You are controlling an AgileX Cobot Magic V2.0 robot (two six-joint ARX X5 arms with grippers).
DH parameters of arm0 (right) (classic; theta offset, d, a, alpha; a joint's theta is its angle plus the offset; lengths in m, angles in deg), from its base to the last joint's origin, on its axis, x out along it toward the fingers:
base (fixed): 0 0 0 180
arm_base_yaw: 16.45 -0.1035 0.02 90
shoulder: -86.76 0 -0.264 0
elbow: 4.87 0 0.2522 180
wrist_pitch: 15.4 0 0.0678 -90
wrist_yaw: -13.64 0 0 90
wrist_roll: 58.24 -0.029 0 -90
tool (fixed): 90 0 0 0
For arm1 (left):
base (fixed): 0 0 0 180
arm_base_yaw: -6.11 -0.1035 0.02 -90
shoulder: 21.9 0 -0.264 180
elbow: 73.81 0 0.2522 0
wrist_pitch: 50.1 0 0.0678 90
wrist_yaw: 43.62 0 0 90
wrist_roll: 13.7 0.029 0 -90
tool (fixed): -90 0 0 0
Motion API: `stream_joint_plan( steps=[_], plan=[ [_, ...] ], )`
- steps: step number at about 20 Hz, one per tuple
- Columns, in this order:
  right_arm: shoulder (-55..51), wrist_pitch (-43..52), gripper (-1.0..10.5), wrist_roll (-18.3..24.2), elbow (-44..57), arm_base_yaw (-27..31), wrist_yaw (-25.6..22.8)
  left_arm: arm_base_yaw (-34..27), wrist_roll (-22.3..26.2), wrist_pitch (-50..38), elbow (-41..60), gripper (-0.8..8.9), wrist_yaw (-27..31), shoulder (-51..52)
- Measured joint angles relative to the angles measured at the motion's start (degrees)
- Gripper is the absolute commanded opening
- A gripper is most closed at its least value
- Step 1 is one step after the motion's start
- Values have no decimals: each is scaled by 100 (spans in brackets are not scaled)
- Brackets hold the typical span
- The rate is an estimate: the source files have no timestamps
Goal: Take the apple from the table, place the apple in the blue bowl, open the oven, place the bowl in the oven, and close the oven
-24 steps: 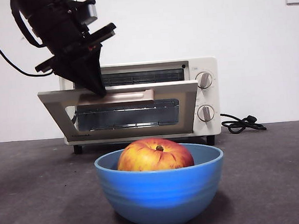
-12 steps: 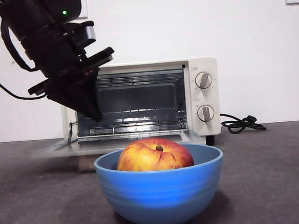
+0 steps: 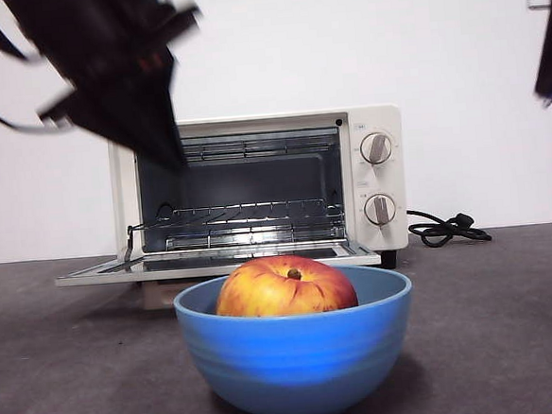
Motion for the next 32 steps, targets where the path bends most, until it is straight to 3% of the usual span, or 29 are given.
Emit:
stream_joint_plan(
  steps=[3,5,9,13,17,22,25,28,32],
  plan=[
    [442,437,43,42,0,0,616,-2,31,769,0,-5,20,730],
    [682,809,175,44,0,0,994,0,70,1200,0,-5,22,1228],
    [1318,767,191,66,-221,0,1261,0,72,2024,2,-5,24,2109],
    [2026,297,284,273,-881,0,1086,0,70,2629,2,-5,59,2769],
    [2809,-114,284,546,-1414,0,837,-2,68,3126,2,-5,466,3233],
    [3589,-186,283,702,-1482,-210,769,-2,68,3182,2,-5,490,3434],
    [3875,-173,279,680,-1484,-472,350,-2,68,3182,2,-5,494,3434],
    [4028,-96,145,577,-1486,-614,63,-2,68,3185,2,-5,509,3434],
    [4166,210,96,518,-1488,-634,55,-2,68,3226,2,-5,509,3434]
  ],
)
